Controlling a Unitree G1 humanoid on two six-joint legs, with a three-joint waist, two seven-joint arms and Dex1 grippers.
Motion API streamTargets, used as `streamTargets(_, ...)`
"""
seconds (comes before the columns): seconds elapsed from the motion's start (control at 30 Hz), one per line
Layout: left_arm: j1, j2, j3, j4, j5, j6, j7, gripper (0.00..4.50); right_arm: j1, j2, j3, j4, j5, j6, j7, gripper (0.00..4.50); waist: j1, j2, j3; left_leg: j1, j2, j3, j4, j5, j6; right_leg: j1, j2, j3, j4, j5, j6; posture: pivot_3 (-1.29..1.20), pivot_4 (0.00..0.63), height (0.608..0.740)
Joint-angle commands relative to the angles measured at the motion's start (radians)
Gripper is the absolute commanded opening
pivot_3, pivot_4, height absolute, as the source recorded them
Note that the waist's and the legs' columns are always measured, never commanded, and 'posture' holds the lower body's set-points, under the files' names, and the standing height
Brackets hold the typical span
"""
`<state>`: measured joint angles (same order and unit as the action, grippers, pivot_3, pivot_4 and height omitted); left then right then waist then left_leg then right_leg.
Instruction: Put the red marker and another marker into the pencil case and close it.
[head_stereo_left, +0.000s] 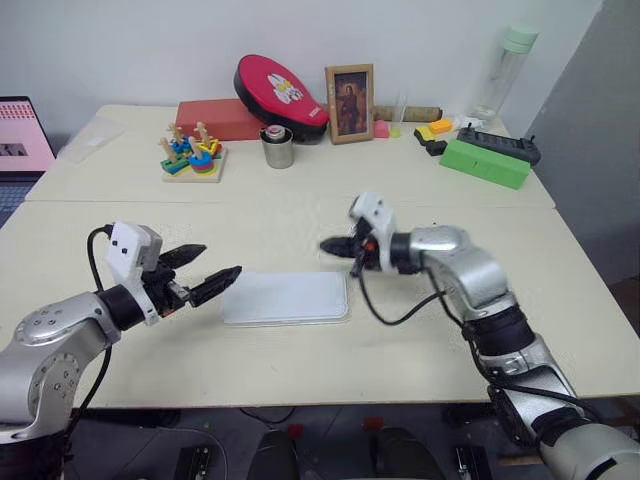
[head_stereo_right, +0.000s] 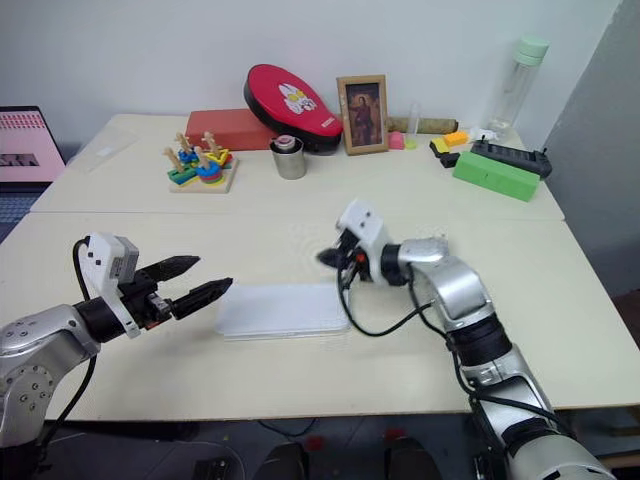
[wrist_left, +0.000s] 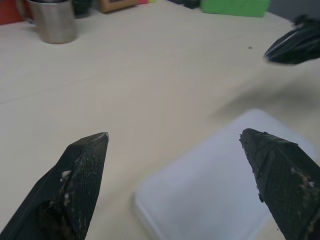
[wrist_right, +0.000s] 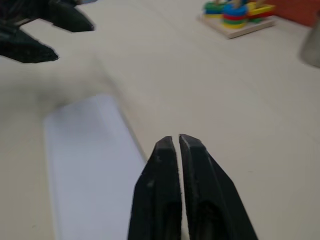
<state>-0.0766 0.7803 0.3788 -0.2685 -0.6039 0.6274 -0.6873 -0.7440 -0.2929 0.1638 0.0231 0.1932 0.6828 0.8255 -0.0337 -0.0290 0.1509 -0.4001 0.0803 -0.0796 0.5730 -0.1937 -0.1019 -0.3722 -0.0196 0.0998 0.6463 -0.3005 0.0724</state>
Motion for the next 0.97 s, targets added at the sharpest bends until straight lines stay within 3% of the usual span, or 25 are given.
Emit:
streamTargets(0.03, -0.036, -0.006, -0.010, 0.074, 0.071, -0.069, 0.022, 4.50, 0.013, -0.052, -0.089, -0.018, 0.046, 0.006, -0.011, 1.28, 0.001, 0.000, 0.000, 0.000, 0.000, 0.000, 0.000, 0.000, 0.000, 0.000, 0.000, 0.000, 0.000, 0.000, 0.000, 0.00, 0.150, 0.740)
streamTargets(0.47, -0.108, 0.053, -0.011, 0.369, 0.208, -0.216, -0.029, 4.50, 0.099, -0.180, -0.151, -0.071, 0.086, 0.032, -0.031, 4.46, -0.002, -0.001, -0.001, 0.000, 0.000, 0.001, 0.000, 0.000, 0.000, 0.000, 0.000, 0.000, 0.000, 0.000, 0.000, 0.00, 0.150, 0.740)
streamTargets(0.97, -0.093, 0.055, 0.014, 0.339, 0.189, -0.181, -0.042, 4.50, 0.125, -0.191, -0.138, -0.101, 0.105, 0.051, -0.039, 4.48, 0.000, -0.001, -0.001, 0.000, 0.000, 0.000, 0.000, 0.000, 0.000, 0.001, 0.000, 0.000, 0.000, 0.000, 0.000, 0.00, 0.150, 0.740)
